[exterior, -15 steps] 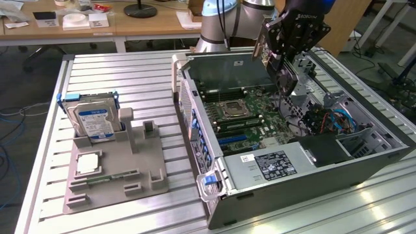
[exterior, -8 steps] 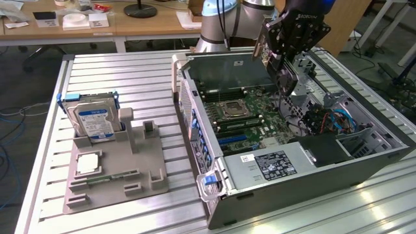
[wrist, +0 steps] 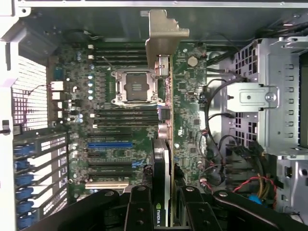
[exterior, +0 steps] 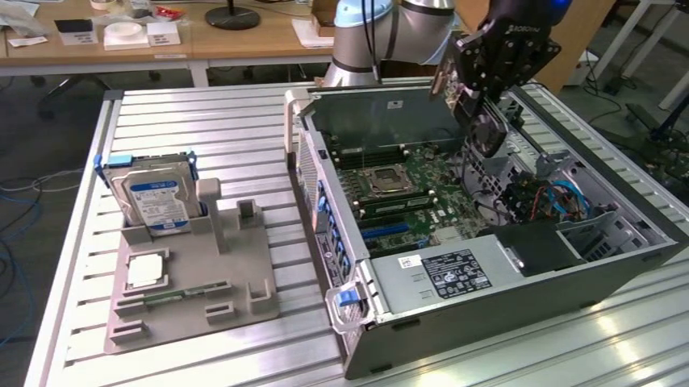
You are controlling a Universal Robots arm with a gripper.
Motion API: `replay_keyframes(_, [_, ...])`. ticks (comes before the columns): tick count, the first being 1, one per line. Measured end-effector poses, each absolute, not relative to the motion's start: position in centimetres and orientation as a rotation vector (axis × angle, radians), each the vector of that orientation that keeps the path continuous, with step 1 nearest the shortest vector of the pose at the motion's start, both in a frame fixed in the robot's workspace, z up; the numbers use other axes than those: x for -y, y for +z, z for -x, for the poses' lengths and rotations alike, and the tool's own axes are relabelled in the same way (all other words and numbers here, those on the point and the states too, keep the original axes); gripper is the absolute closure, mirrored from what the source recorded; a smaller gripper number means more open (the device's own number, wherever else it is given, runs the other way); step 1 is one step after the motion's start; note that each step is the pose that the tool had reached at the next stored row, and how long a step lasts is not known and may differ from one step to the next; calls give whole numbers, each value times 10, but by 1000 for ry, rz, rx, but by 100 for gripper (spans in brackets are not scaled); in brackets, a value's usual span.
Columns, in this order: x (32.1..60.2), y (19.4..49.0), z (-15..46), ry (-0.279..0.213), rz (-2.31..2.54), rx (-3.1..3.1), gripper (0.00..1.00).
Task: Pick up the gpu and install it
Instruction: 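Pick up the gpu and move the gpu toward the slot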
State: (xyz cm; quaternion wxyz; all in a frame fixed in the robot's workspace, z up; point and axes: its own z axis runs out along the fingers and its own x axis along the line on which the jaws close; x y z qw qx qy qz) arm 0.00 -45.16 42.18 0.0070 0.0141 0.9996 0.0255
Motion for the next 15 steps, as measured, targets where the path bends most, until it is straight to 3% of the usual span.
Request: replay_keyframes(15, [452,419,-38,80,-44,-3126,73])
